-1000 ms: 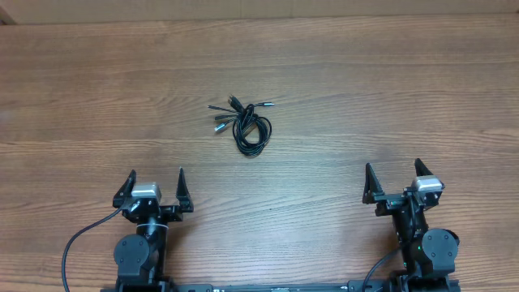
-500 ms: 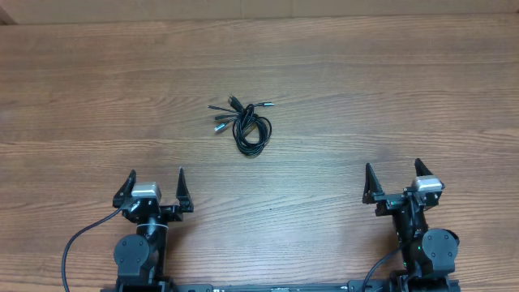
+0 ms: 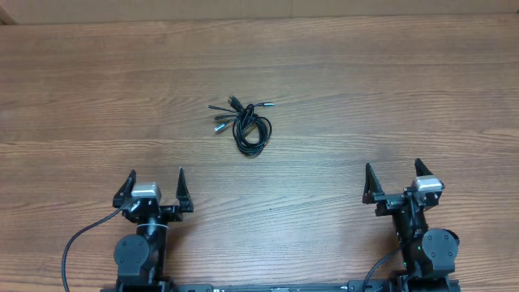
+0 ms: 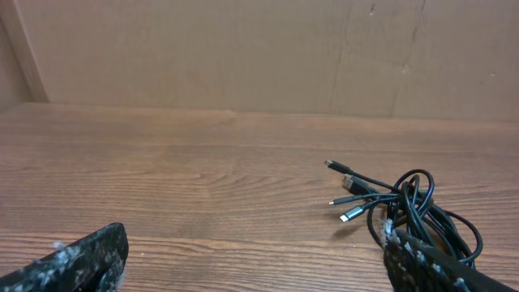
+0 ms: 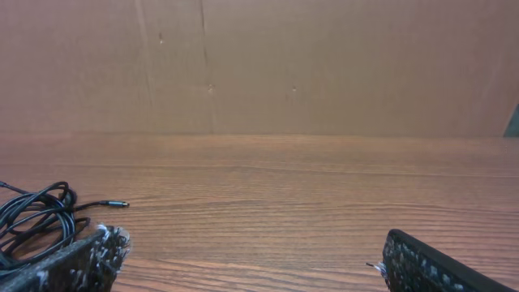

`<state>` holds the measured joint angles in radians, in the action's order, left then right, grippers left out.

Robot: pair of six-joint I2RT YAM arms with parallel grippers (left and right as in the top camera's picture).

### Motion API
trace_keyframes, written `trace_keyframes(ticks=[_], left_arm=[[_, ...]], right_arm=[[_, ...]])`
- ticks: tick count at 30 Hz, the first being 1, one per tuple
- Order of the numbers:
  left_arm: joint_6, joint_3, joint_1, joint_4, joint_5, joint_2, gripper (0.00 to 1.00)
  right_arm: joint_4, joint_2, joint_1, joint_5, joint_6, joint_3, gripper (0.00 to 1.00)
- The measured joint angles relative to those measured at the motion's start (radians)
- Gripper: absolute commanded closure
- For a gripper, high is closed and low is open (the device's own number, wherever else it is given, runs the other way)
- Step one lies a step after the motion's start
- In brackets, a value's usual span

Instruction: Untangle cables

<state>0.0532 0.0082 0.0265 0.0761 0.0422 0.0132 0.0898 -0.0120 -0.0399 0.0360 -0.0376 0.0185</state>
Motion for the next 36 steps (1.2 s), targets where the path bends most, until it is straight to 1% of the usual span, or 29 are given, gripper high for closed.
trace_keyframes(ticks=[15,19,21,25,33,36], left_arm=[[0.009,0.004,0.0,0.018,-0.005,0.0,0.0],[0.031,0.043,0.0,0.103,-0.008,0.0,0.0],[0.038,0.082,0.0,0.195,-0.008,0.0,0.0],[0.046,0.155,0.0,0.292,-0.007,0.0,0.0],[0.049,0.303,0.0,0.397,-0.008,0.002,0.0],[0.049,0.357,0.0,0.427,-0.008,0.032,0.0]], right_arm=[[0.0,0.0,0.0,0.0,0.0,0.0,0.0],[0.0,0.0,0.0,0.0,0.0,0.0,0.0],[0.0,0.0,0.0,0.0,0.001,0.0,0.0],[0.0,0.0,0.0,0.0,0.001,0.0,0.0],[0.0,0.0,0.0,0.0,0.0,0.0,0.0],[0.0,0.0,0.0,0.0,0.0,0.0,0.0]])
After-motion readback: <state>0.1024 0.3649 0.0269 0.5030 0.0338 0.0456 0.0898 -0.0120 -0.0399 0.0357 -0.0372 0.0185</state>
